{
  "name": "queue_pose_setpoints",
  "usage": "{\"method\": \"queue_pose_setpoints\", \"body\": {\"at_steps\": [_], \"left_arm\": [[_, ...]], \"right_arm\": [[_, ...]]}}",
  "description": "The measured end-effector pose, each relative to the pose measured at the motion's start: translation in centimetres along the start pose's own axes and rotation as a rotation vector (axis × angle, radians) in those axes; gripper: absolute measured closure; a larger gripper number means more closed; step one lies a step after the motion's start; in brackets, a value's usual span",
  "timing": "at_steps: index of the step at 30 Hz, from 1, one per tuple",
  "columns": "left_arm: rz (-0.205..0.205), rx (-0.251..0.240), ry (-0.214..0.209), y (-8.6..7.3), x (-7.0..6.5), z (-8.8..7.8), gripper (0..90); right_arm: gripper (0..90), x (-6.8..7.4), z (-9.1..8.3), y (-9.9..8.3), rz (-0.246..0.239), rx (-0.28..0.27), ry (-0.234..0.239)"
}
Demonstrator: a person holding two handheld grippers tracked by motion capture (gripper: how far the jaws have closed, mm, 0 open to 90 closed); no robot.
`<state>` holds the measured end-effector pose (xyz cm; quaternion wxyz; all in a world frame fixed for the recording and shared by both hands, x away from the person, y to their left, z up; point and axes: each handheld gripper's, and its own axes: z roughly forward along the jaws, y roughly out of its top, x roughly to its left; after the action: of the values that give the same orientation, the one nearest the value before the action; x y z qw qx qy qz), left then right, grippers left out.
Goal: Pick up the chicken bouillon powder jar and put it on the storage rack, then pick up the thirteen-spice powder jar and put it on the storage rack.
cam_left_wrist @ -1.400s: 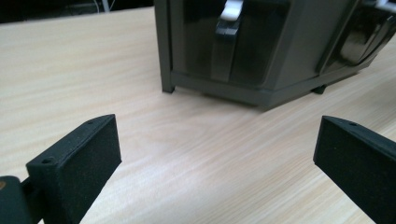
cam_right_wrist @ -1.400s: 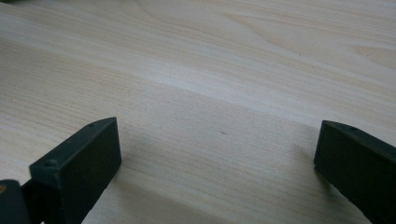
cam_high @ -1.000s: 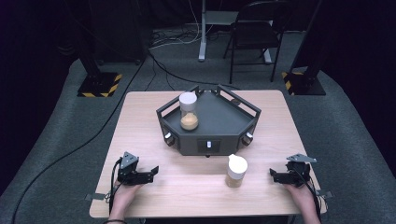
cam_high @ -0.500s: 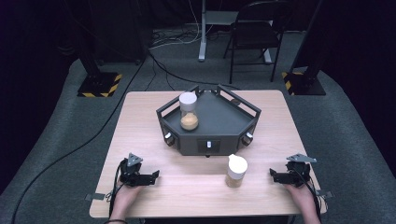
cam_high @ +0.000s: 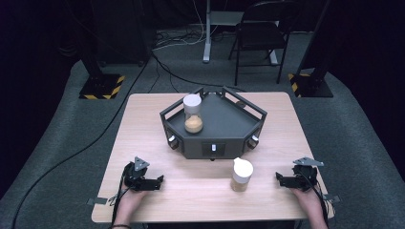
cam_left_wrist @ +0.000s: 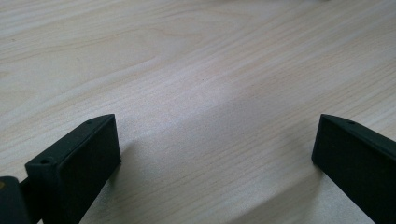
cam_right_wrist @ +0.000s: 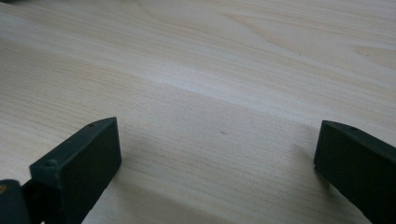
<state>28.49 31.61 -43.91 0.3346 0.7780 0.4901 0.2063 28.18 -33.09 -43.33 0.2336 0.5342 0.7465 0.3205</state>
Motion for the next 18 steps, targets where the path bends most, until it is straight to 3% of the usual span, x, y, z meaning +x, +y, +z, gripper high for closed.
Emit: {"method": "queue_pose_setpoints", "body": {"at_steps": [14, 18], "left_arm": [[0.000, 0.000, 0.000, 0.01, 0.01, 0.00, 0.4], [0.000, 0.002, 0.000, 0.05, 0.01, 0.01, 0.3]], "right_arm": [[3.5, -0.38, -0.25, -0.35, -0.003, -0.014, 0.013], [6.2, -0.86, -0.50, -0.54, 0.018, -0.022, 0.034]]}}
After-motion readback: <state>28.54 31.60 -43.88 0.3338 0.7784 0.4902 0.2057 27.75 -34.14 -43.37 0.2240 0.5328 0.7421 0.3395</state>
